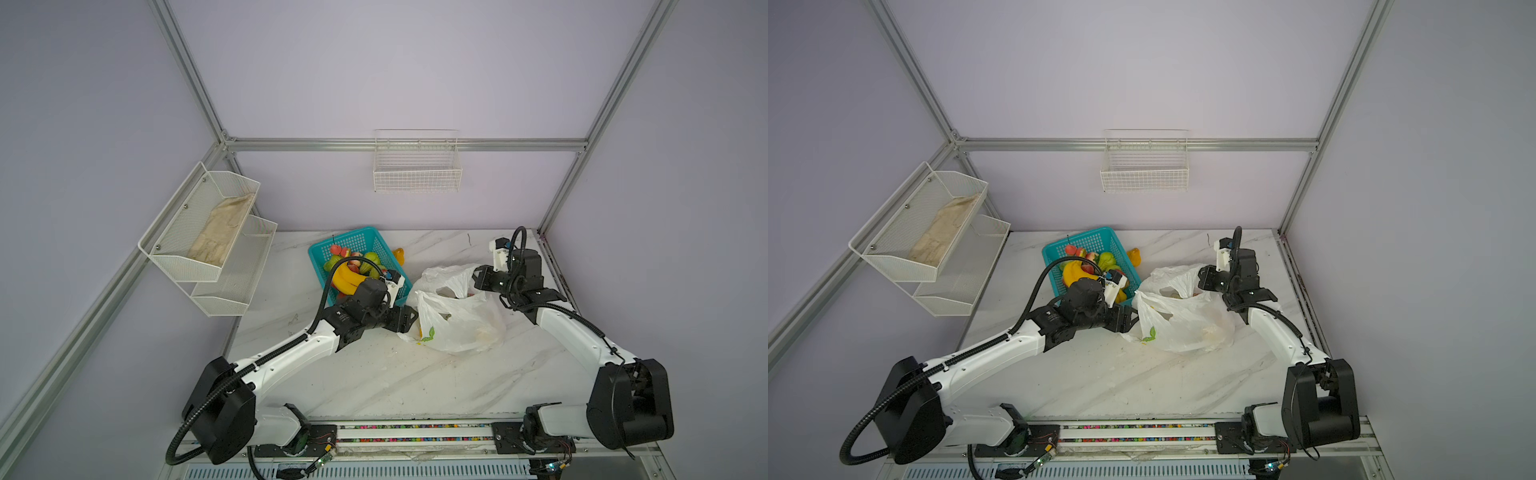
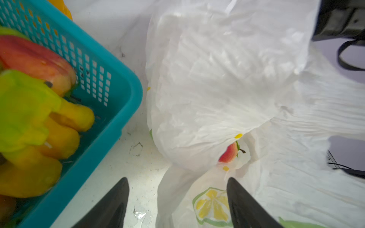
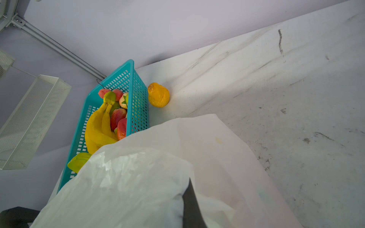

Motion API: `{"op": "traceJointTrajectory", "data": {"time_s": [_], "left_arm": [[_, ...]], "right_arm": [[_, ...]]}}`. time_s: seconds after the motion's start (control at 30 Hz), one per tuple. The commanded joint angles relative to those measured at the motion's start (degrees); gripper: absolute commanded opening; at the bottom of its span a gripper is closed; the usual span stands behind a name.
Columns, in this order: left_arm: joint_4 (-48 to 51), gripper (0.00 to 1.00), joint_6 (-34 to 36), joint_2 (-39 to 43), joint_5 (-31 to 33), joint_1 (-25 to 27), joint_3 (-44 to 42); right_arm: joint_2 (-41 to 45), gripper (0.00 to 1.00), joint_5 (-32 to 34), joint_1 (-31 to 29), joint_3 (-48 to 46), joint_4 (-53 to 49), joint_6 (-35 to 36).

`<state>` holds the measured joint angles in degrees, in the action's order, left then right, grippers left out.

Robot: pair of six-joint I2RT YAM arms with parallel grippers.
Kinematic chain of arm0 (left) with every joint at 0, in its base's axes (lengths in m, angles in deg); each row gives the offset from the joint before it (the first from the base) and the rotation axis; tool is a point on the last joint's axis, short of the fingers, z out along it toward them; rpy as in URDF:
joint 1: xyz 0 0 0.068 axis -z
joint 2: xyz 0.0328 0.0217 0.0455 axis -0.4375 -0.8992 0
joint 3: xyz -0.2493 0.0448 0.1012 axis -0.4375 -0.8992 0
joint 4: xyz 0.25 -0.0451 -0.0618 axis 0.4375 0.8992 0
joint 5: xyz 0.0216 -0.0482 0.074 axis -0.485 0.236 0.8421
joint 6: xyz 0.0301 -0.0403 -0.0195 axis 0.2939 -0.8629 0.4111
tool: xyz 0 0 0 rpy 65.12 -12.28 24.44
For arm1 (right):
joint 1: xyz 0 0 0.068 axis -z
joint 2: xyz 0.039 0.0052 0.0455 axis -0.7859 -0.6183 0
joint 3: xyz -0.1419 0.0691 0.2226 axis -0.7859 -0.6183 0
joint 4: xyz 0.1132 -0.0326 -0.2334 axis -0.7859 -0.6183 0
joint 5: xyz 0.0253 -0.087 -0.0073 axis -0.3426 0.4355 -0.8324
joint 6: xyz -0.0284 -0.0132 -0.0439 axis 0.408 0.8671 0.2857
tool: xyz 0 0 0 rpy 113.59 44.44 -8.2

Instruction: Place the fake fruits into the plastic bag and tie a complex knot

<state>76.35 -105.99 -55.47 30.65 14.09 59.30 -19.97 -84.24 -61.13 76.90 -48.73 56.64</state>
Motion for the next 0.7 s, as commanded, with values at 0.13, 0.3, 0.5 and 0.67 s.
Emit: {"op": "traceJointTrajectory", "data": {"time_s": [0.13, 0.3, 0.5, 0.67], "left_arm": [[-2.1, 0.41, -1.7, -1.1, -4.5, 1.3, 0.8], [-12.5, 0.07, -4.4, 2.2, -13.5, 2.7, 1.3], [-27.2, 0.00, -8.0, 1.9, -20.3, 5.9, 7.0], [-33.7, 0.00, -11.6, -2.0, -23.4, 6.6, 12.0]], "right_arm": [[0.7, 0.00, 0.3, -0.1, 3.7, 0.3, -0.2], [1.2, 0.00, 1.4, 0.0, 8.1, -1.8, -0.2], [0.8, 0.01, 6.3, 0.0, 15.2, -7.5, 1.5], [0.7, 0.00, 11.9, -0.1, 19.2, -11.8, 4.2]]}}
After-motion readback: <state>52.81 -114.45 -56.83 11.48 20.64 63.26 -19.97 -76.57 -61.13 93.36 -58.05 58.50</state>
